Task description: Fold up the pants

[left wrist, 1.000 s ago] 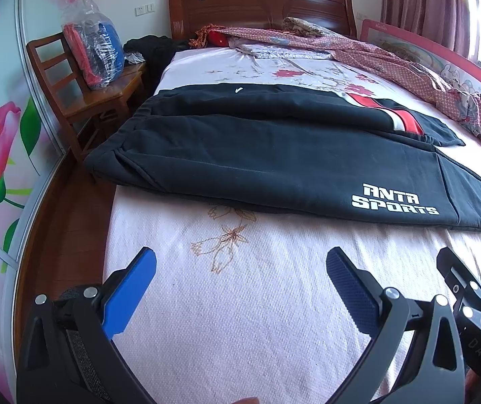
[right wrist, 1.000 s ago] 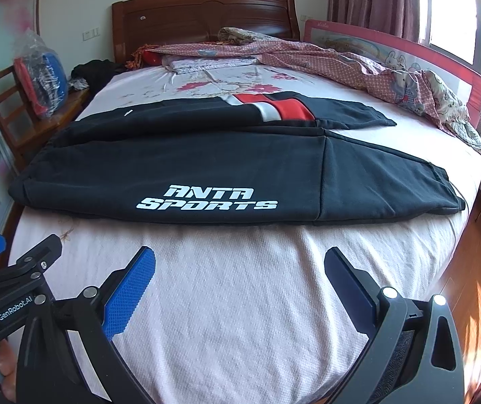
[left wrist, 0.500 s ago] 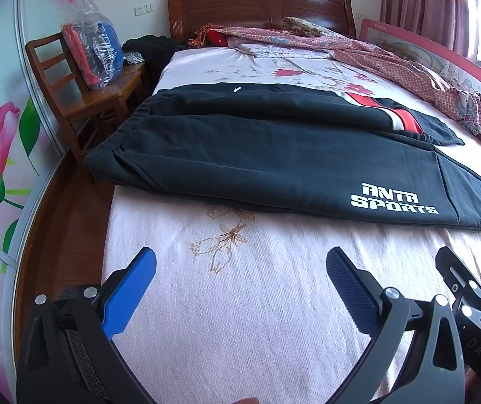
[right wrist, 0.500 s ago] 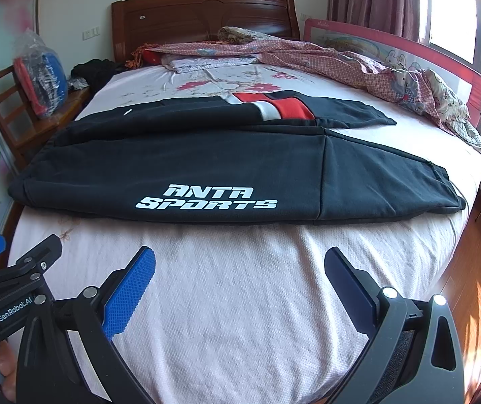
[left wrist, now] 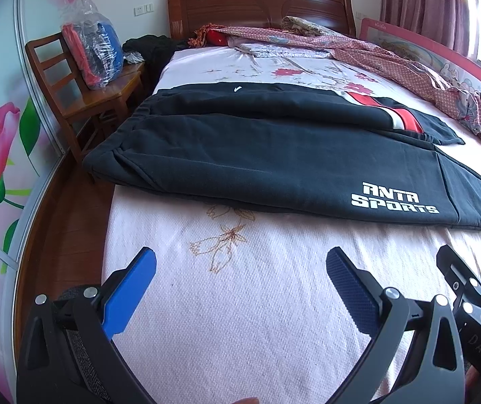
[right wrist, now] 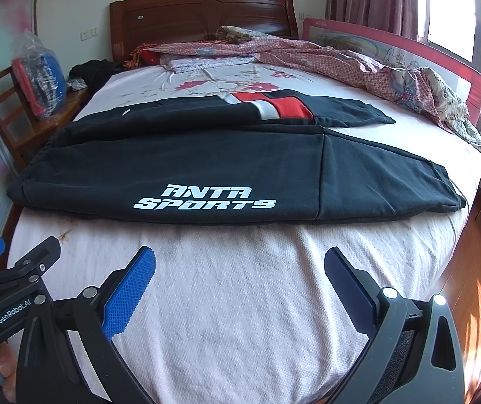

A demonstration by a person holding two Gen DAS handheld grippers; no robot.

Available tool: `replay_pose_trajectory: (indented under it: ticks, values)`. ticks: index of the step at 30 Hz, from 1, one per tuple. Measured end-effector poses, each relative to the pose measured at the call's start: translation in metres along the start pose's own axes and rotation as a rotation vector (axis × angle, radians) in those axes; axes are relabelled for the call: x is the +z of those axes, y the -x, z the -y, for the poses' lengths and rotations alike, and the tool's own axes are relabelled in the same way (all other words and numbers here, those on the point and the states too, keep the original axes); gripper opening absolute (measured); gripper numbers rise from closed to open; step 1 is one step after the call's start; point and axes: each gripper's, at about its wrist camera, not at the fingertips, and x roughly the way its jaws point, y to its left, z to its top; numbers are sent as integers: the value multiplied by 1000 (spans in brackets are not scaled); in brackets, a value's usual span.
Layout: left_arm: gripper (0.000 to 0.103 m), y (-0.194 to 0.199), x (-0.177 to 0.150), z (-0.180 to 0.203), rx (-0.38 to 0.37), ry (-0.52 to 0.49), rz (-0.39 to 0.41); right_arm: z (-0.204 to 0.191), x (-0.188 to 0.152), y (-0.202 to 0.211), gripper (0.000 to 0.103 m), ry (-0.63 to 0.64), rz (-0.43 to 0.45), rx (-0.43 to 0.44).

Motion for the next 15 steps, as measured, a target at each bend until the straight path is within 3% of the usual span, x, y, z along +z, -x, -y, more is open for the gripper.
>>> replay_pose_trajectory:
  ticks: [15]
  values:
    - [101,0,1,-9,7,36,-13,5,1,-2,100,-14,-1,-8]
